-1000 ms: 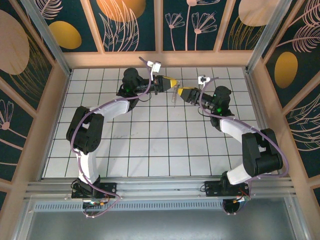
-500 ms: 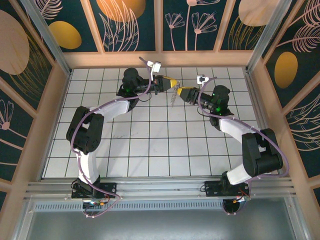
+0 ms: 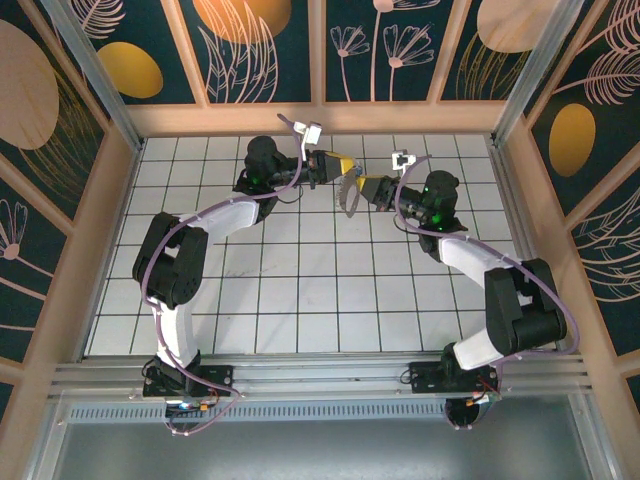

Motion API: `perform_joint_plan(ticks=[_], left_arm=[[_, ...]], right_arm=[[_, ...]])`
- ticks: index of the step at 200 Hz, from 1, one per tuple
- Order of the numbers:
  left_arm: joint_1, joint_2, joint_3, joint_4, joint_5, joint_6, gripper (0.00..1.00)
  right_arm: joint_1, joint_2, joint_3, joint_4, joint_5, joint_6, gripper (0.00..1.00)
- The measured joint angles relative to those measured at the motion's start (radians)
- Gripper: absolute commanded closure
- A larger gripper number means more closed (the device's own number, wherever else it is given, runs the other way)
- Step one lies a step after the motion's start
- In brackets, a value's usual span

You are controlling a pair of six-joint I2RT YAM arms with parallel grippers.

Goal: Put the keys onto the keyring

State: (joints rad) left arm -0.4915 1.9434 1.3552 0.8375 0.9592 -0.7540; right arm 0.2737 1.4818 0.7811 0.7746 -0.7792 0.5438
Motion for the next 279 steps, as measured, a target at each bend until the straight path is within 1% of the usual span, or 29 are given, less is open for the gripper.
perform_joint_plan(ticks=[18,57,97,163,228,255,270,279], left_arm=[[0.000,0.000,0.000,0.000,0.000,0.000,1.00],[0.000,0.000,-0.001,0.000,-0.002,0.000,1.00],[0.000,0.000,-0.002,0.001,-0.003,-0.004,1.00],[0.000,0.000,-0.005,0.005,-0.003,-0.008,1.00],[-0.001,0.000,-0.014,0.052,-0.016,-0.031,1.00],[-0.002,0.000,-0.026,0.065,-0.022,-0.049,1.00],[-0.007,0.000,-0.027,0.080,-0.028,-0.056,1.00],[-0.010,0.000,-0.027,0.090,-0.029,-0.062,1.00]], right_arm=[[0.003,-0.010,0.000,-0.012,0.000,-0.015,1.00],[0.005,-0.020,0.000,-0.040,0.001,-0.035,1.00],[0.031,-0.023,0.000,-0.076,0.002,-0.071,1.00],[0.040,-0.023,0.003,-0.090,0.000,-0.094,1.00],[0.050,-0.019,0.055,-0.174,-0.058,-0.137,1.00],[0.046,-0.023,0.059,-0.209,-0.064,-0.155,0.78],[0.039,-0.043,0.043,-0.215,-0.078,-0.148,0.74],[0.024,-0.070,0.023,-0.216,-0.083,-0.140,0.73]])
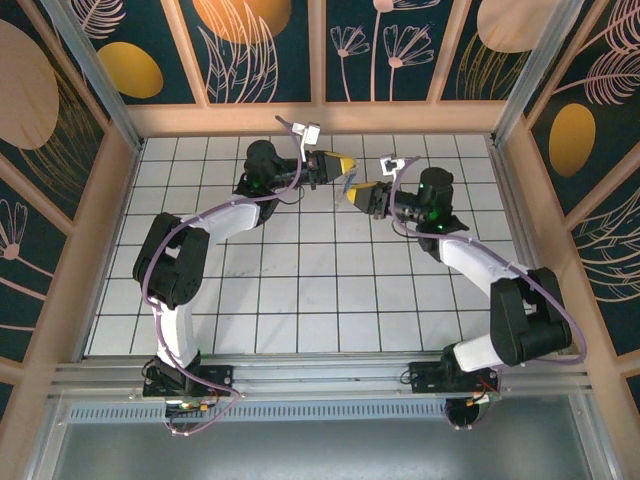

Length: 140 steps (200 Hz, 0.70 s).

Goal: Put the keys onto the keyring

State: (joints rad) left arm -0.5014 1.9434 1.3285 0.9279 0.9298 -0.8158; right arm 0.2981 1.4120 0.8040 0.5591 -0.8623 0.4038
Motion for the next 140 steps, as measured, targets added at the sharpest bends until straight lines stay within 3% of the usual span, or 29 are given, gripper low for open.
perform_joint_plan(ticks=[70,109,140], left_arm=[[-0.006,0.000,-0.009,0.055,-0.015,-0.031,1.00],[-0.006,0.000,-0.010,0.070,-0.016,-0.042,1.00],[-0.010,0.000,-0.016,0.077,-0.023,-0.048,1.00]], right_arm=[[-0.102,-0.231,-0.095,0.013,0.043,0.056,0.68],[-0.109,-0.221,-0.088,0.076,0.108,0.135,0.53],[-0.119,-0.132,-0.066,0.223,0.131,0.266,0.51]])
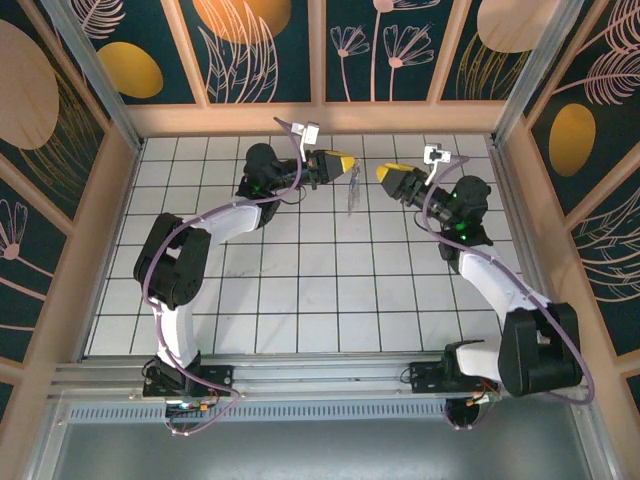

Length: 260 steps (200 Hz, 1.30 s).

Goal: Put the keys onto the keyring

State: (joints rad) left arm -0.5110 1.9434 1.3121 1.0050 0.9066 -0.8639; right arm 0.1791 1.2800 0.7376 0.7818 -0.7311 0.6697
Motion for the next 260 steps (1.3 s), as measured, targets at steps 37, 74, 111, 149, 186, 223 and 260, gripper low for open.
perform_joint_plan(ticks=[37,74,111,149,186,223,260], left_arm=[[-0.002,0.000,-0.025,0.043,-0.031,-0.037,1.00],[-0.002,0.000,-0.072,0.155,-0.079,-0.139,1.00],[-0.002,0.008,-0.082,0.284,-0.109,-0.242,1.00],[-0.008,0.021,-0.082,0.332,-0.130,-0.283,1.00],[-0.013,0.029,-0.082,0.338,-0.134,-0.294,1.00],[-0.013,0.033,-0.082,0.338,-0.135,-0.294,1.00],[-0.013,0.035,-0.082,0.338,-0.136,-0.294,1.00]], right_arm=[[-0.002,0.124,0.006,0.195,0.001,0.187,0.50],[0.002,0.201,0.030,0.325,0.002,0.308,0.51],[0.028,0.242,0.069,0.382,0.006,0.357,0.53],[0.061,0.283,0.106,0.405,0.005,0.369,0.59],[0.088,0.313,0.132,0.412,0.006,0.379,0.64],[0.098,0.323,0.139,0.419,0.005,0.384,0.69],[0.101,0.324,0.139,0.423,0.004,0.384,0.72]])
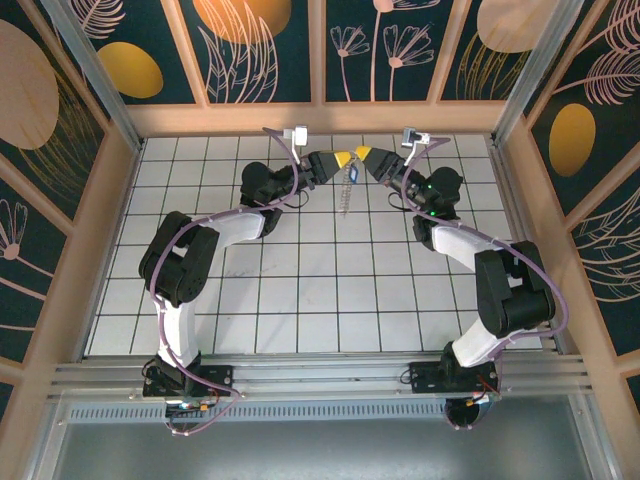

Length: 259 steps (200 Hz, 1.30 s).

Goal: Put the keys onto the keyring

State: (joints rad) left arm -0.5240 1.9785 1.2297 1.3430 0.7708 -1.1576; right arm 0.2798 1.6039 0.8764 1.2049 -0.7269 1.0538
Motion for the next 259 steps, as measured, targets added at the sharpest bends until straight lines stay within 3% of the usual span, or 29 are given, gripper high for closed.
perform_joint_plan(ticks=[121,177,226,259], left_arm=[[0.000,0.009,0.000,-0.011,-0.014,0.001,1.00],[0.000,0.013,0.001,-0.017,-0.017,0.004,1.00],[0.000,0.014,0.001,-0.019,-0.017,0.004,1.00],[0.000,0.014,0.001,-0.016,-0.017,0.004,1.00]], right_arm=[[0.016,0.000,-0.022,0.003,-0.007,-0.003,0.72],[0.016,-0.011,-0.043,-0.002,-0.007,-0.028,0.82],[0.017,-0.016,-0.044,-0.005,-0.007,-0.034,0.83],[0.022,-0.016,-0.043,-0.010,-0.006,-0.040,0.96]])
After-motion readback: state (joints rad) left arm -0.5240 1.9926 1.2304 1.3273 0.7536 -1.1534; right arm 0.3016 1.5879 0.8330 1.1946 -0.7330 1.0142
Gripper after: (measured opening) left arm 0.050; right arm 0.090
